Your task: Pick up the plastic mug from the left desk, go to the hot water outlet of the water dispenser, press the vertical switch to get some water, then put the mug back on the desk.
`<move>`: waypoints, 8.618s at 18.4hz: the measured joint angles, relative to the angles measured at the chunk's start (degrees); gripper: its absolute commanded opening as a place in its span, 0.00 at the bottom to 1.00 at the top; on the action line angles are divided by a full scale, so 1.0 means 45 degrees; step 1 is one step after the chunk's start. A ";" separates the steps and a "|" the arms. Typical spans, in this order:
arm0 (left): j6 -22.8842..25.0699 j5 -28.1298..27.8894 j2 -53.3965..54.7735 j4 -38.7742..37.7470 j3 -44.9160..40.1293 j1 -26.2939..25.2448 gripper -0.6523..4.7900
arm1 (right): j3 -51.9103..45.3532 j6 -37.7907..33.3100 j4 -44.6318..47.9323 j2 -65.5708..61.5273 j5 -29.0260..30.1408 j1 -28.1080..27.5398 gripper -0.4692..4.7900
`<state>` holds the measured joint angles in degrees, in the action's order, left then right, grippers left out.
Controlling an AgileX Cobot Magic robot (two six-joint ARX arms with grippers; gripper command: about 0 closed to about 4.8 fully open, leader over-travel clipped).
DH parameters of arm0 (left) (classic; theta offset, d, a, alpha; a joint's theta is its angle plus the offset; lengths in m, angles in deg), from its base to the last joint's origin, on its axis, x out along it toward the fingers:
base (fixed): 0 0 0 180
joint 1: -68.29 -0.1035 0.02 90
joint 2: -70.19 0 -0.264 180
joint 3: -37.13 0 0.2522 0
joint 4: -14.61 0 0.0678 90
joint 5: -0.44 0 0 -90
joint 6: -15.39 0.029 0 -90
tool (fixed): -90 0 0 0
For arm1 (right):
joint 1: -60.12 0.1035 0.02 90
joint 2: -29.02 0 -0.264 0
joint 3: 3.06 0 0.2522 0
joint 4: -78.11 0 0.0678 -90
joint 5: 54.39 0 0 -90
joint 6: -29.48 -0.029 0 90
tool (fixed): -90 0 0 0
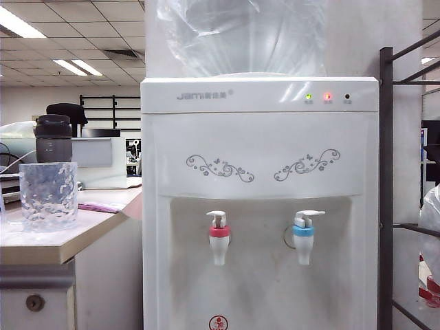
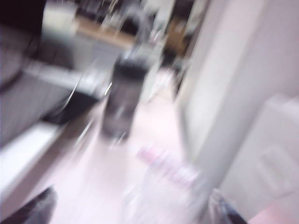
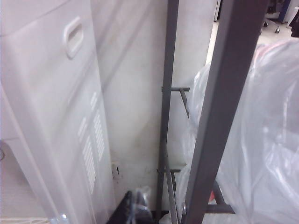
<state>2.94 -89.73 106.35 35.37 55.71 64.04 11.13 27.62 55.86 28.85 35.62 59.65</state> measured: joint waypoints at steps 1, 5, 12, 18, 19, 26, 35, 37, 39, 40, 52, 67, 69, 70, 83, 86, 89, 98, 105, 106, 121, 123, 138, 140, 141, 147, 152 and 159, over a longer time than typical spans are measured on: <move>0.0005 -0.0189 0.0903 0.0287 0.0000 -0.0005 1.00 | 0.0000 0.0000 0.0000 0.0000 0.0000 0.0005 0.10; 0.0015 -0.0350 0.6047 0.3332 0.0005 -0.0005 1.00 | 0.0000 0.0000 0.0000 0.0005 0.0000 0.0005 0.10; 0.0772 -0.0486 1.3595 0.9515 0.1127 0.0136 1.00 | 0.0000 0.0000 0.0005 0.0000 0.0000 0.0005 0.10; 0.1190 -0.0534 1.5994 1.0297 0.3123 0.0141 1.00 | 0.0000 -0.0005 0.0000 0.0000 0.0000 0.0005 0.10; 0.1190 -0.0539 1.6427 0.9942 0.3585 0.0141 1.00 | 0.0000 -0.0005 0.0000 0.0000 0.0000 0.0005 0.10; 0.1151 -0.0539 1.7549 0.8845 0.4915 0.0131 1.00 | 0.0000 -0.0005 0.0000 0.0000 0.0000 0.0005 0.10; 0.1078 -0.0296 1.7724 0.8971 0.5246 0.0146 0.11 | 0.0000 -0.0005 0.0000 0.0000 0.0000 0.0005 0.10; 0.1185 0.0146 1.7670 0.9039 0.5285 0.0131 0.11 | 0.0000 0.0000 0.0000 0.0000 0.0000 0.0005 0.10; 0.1161 0.0350 1.7699 0.9092 0.5289 0.0131 0.11 | 0.0000 -0.0005 0.0000 0.0000 0.0000 0.0005 0.10; 0.1166 0.0418 1.7699 0.9088 0.5285 0.0131 0.11 | 0.0000 0.0000 0.0000 0.0000 0.0000 0.0005 0.10; 0.1171 0.0913 1.7699 0.9088 0.5285 0.0131 0.11 | 0.0000 -0.0675 0.0733 0.0000 0.0005 0.0005 0.10; 0.1180 0.0452 1.7563 1.0448 0.3983 0.0126 0.11 | 0.0000 -0.0680 0.0767 0.0000 0.0000 0.0005 0.10; 0.1175 0.0369 1.6995 1.0579 0.2885 0.0126 0.11 | 0.0000 -0.0680 0.0763 0.0005 0.0000 0.0005 0.10; 0.1166 0.0384 1.6640 1.0632 0.2239 0.0131 0.11 | 0.0000 -0.0680 0.0767 0.0000 0.0005 0.0005 0.10; 0.1190 0.0296 1.2497 1.0467 -0.0481 0.1501 0.11 | 0.0000 -0.0680 0.0763 0.0000 0.0000 0.0005 0.10; 0.1190 0.0340 1.2497 1.0462 -0.0612 0.3444 0.11 | 0.0000 -0.0680 0.0763 0.0000 0.0000 0.0005 0.10; 0.1190 0.0291 1.2497 1.0462 -0.0646 0.5270 0.11 | 0.0000 -0.0680 0.0763 0.0000 0.0000 0.0005 0.10; 0.1141 0.0418 1.2517 0.8286 0.1001 0.8898 0.11 | 0.0000 -0.0680 0.0763 0.0005 0.0000 0.0005 0.10; -0.0175 0.1137 1.5008 0.8908 0.2919 0.9243 0.11 | 0.0000 -0.0680 0.0763 0.0005 0.0000 0.0005 0.10; -0.0432 0.1209 1.5718 0.8947 0.3147 0.9282 0.11 | 0.0000 -0.0680 0.0763 0.0000 0.0000 0.0005 0.10; 0.0597 -0.0165 1.9997 1.0462 0.5178 0.9578 0.11 | 0.0000 -0.0680 0.0763 0.0005 0.0000 0.0005 0.10; 0.0855 0.0049 2.0240 1.0622 0.5294 0.9578 0.11 | 0.0000 -0.0680 0.0763 0.0005 0.0000 0.0005 0.10; -0.0408 -0.0719 1.8311 1.0015 0.3691 0.9656 0.11 | 0.0000 -0.0685 0.0763 0.0005 0.0000 0.0005 0.10; 0.0005 -0.0457 1.8311 1.0093 0.4235 0.9661 0.11 | 0.0000 -0.0685 0.0763 0.0005 0.0000 0.0005 0.10; 0.0015 -0.0311 1.8302 1.0205 0.4274 0.9666 0.11 | 0.0000 -0.0680 0.0763 0.0005 0.0000 0.0005 0.10; -0.0058 0.0831 1.8238 1.0380 0.3473 0.9491 0.11 | 0.0000 -0.0685 0.0758 0.0005 0.0000 0.0005 0.10; 0.0845 0.0855 1.8234 1.0384 0.3565 0.9500 0.11 | 0.0000 -0.0680 0.0767 0.0005 0.0000 0.0005 0.10; 0.0364 0.0860 1.8234 1.0394 0.3653 0.9515 0.11 | 0.0000 -0.0685 0.0763 0.0005 0.0000 0.0005 0.10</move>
<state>4.58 -85.86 188.41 82.14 72.15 106.86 11.13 24.53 59.29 28.87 35.62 59.67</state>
